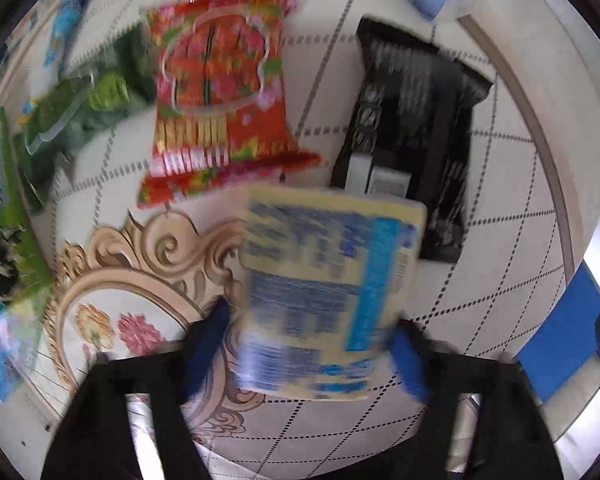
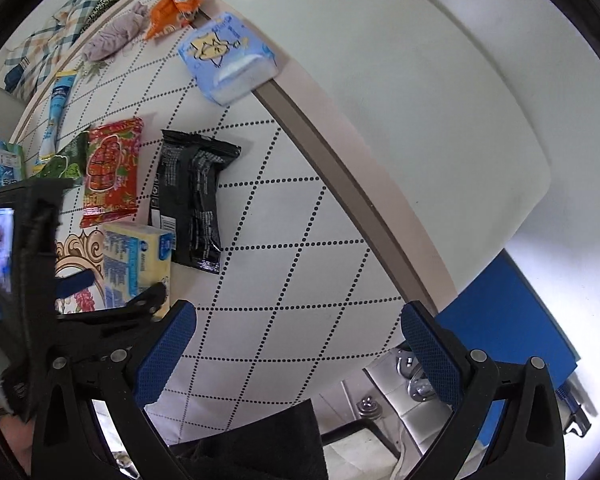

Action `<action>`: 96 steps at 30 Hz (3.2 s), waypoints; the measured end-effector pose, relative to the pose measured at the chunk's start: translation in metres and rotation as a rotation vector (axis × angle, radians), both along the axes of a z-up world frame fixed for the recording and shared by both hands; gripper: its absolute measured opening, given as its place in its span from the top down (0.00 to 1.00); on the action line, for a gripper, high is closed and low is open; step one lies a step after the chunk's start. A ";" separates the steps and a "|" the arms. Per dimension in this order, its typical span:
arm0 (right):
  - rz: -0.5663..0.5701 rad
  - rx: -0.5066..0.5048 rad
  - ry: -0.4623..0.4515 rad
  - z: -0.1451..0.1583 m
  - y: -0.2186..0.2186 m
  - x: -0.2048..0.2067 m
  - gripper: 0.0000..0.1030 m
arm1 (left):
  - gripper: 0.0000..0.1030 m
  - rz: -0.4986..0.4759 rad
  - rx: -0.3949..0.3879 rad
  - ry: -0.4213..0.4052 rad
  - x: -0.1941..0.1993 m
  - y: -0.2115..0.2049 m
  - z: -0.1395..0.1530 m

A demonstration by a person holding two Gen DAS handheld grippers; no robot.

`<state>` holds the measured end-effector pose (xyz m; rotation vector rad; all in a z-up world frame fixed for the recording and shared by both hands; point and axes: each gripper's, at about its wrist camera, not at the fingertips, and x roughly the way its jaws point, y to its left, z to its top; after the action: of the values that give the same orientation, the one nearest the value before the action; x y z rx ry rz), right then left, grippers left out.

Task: Organize soft objects
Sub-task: 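Grasp the yellow milk pack with the left tool while the right tool grasps the black bag, then carry both packs into the cardboard box and open both tools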

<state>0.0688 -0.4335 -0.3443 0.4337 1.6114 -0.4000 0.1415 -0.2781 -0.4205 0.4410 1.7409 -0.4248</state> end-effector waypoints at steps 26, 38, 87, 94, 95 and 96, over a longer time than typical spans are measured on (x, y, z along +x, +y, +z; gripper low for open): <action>-0.007 0.005 0.055 -0.082 0.068 0.107 0.53 | 0.41 0.372 -0.021 -0.052 0.020 0.143 0.002; 0.157 0.152 -0.078 0.005 0.121 0.059 0.54 | 0.41 0.428 -0.184 -0.170 -0.009 0.190 0.124; 0.706 0.180 -0.076 -0.035 0.482 0.324 0.31 | 0.13 0.623 -0.208 -0.027 0.243 0.447 0.072; 0.669 0.131 -0.084 -0.009 0.467 0.305 0.13 | 0.01 0.623 -0.160 -0.148 0.215 0.456 0.108; 0.660 0.126 -0.087 -0.004 0.465 0.301 0.10 | 0.01 0.626 -0.155 -0.165 0.210 0.458 0.112; 0.655 0.126 -0.091 -0.001 0.463 0.296 0.07 | 0.01 0.630 -0.151 -0.186 0.202 0.458 0.120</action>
<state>0.3647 0.0298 -0.3451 0.0006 1.5939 0.2145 0.3439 0.1802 -0.3009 -0.1785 1.5538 -0.0555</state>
